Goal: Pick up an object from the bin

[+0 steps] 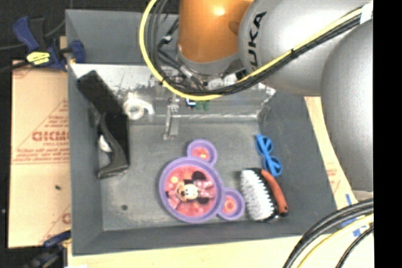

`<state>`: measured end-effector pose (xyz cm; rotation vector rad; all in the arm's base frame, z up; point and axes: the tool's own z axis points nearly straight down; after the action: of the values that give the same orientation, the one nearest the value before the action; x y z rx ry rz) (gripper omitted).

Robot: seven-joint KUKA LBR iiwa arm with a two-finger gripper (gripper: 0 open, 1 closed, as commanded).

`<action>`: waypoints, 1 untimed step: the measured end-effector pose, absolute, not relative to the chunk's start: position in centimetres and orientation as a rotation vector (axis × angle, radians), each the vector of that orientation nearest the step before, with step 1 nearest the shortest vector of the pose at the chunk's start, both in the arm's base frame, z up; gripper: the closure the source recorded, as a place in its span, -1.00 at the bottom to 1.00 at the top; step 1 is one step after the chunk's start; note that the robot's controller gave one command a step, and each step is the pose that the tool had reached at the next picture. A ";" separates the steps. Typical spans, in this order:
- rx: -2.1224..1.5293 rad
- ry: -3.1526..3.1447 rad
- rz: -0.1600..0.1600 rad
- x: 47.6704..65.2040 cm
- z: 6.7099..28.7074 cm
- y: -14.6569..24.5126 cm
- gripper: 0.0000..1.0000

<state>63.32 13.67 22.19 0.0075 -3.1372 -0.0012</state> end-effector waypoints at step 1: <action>0.001 -3.146 -0.003 63.5 22.7 13.6 -1.00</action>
Offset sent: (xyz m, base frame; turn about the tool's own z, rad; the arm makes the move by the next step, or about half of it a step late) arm -0.0649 -0.0495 -0.1519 -0.7736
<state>63.48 13.57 22.72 0.0010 -3.1458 -0.0030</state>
